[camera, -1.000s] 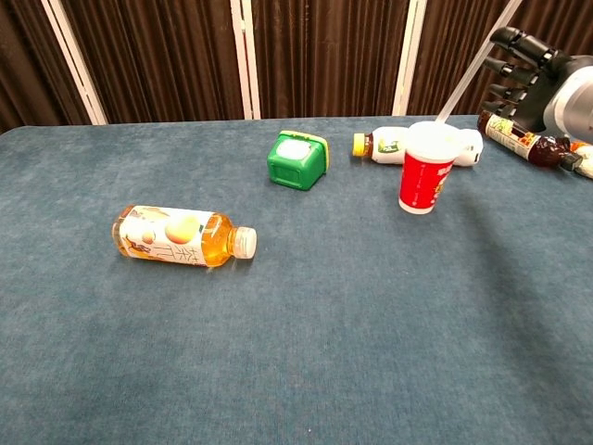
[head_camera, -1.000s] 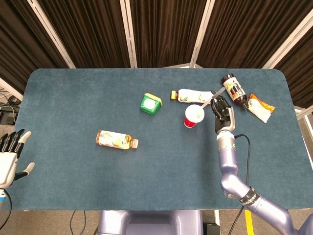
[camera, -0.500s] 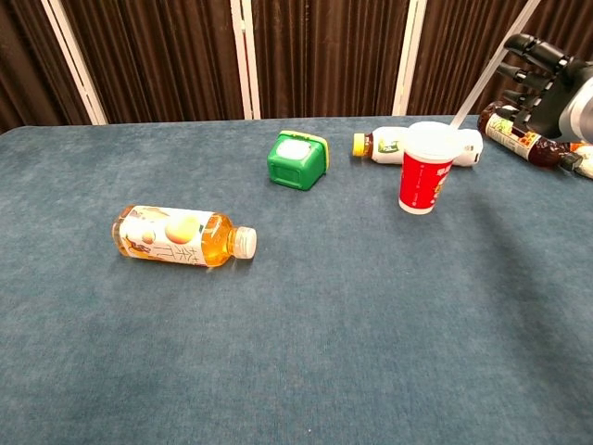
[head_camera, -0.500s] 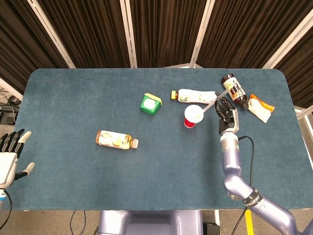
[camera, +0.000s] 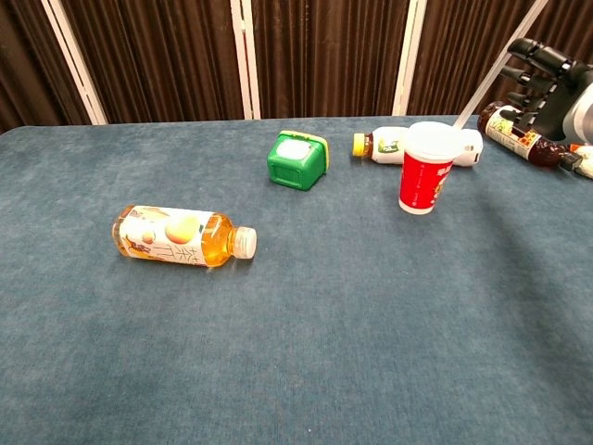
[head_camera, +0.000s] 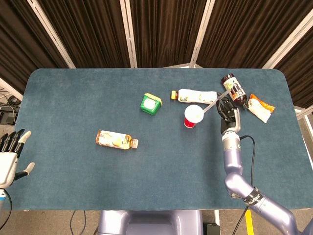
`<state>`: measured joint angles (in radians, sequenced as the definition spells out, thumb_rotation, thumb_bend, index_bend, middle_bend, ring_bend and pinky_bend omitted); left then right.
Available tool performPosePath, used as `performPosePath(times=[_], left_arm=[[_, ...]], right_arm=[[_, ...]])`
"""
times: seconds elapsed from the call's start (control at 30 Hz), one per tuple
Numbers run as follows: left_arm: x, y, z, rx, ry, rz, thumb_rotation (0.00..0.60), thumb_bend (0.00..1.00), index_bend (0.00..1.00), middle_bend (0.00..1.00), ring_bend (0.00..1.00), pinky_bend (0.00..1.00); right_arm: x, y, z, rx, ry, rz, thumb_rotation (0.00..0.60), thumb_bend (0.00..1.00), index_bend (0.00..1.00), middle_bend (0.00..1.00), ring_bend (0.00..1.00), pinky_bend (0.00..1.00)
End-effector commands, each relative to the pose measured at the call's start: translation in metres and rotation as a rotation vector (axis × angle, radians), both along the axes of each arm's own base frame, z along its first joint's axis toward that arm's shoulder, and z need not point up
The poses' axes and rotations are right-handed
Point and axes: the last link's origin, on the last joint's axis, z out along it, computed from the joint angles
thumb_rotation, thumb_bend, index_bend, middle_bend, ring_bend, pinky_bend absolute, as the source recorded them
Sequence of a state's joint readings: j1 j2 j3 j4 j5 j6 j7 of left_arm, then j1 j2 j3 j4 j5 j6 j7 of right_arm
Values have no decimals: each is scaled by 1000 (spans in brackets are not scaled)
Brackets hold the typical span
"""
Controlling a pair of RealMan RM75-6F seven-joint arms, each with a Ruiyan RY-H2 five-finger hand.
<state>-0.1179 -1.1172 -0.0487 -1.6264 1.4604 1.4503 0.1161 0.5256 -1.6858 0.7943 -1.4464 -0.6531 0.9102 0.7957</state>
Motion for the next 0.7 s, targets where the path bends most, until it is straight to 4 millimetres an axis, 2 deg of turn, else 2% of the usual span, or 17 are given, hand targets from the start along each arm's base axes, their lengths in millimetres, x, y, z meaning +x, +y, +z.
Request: performPosePath(times=[0.03, 0.33, 0.7], left_arm=[[0, 0, 0, 0, 0, 0, 600, 292, 0, 0, 0, 0], [0, 0, 0, 0, 0, 0, 600, 292, 0, 0, 0, 0], [0, 0, 0, 0, -1, 0, 600, 291, 0, 0, 0, 0]], right_arm=[[-1, 0, 0, 0, 5, 2, 600, 423, 675, 241, 0, 0], [-4, 3, -5, 22, 15, 20, 600, 419, 676, 241, 0, 0], [2, 9, -15, 61, 64, 104, 600, 323, 676, 240, 0, 0]])
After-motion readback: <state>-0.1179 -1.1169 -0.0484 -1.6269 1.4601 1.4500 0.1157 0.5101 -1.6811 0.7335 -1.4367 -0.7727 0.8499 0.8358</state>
